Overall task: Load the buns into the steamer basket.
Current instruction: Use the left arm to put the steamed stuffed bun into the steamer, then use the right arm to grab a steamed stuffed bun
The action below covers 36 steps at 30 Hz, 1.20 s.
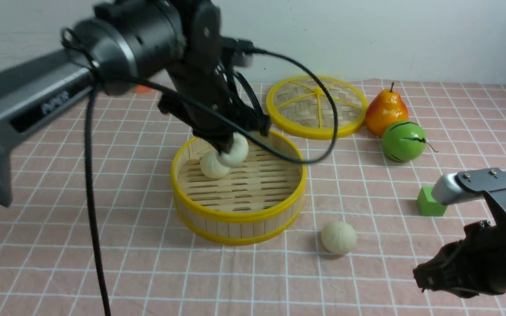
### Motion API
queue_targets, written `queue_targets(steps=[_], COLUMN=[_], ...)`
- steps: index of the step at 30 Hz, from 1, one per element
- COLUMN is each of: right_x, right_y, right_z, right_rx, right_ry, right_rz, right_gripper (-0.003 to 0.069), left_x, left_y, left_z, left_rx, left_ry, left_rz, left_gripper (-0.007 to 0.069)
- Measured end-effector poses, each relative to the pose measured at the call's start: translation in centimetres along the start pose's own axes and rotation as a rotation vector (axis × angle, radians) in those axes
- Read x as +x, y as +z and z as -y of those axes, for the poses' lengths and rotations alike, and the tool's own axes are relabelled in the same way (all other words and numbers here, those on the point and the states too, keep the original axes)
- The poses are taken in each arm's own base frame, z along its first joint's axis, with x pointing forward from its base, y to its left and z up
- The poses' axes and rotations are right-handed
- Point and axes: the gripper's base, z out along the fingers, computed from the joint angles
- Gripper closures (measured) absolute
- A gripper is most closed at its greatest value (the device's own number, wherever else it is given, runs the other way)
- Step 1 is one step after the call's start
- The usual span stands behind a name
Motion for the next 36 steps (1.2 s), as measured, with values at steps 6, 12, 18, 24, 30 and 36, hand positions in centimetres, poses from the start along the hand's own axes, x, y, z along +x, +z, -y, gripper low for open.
queue_targets(steps=[6,12,18,24,30,36], right_x=[0.4,-0.5,-5.1,-9.5,-11.8,-11.6], right_y=[0.5,1.8,2.7,5.9,10.7,14.0], right_z=[0.0,0.0,-3.0,-3.8,-2.9,-2.1], right_rx=[-0.029,-0.061,0.033,0.165,0.184,0.164], right_ry=[0.007,0.029,-0.080,-0.105,-0.069,-0.048], right_rz=[-0.059,-0.138,-0.165,-0.194,-0.236,-0.259], right_gripper=[0.0601,0.0503,0.0390,0.0376,0.0363,0.0386], left_x=[2.0,1.7,1.0,3.3,10.0,15.8], left_y=[5.5,4.9,-4.1,-14.1,-16.5,-16.0], left_z=[0.3,0.5,0.0,-1.5,-3.4,-5.6], left_rx=[-0.018,0.010,0.029,0.020,-0.013,-0.125], left_ry=[-0.031,-0.051,-0.061,-0.052,-0.056,-0.052], left_rz=[-0.082,-0.055,0.061,0.201,0.223,0.214], left_gripper=[0.0601,0.0374,0.0197,0.0299,0.0468,0.0544])
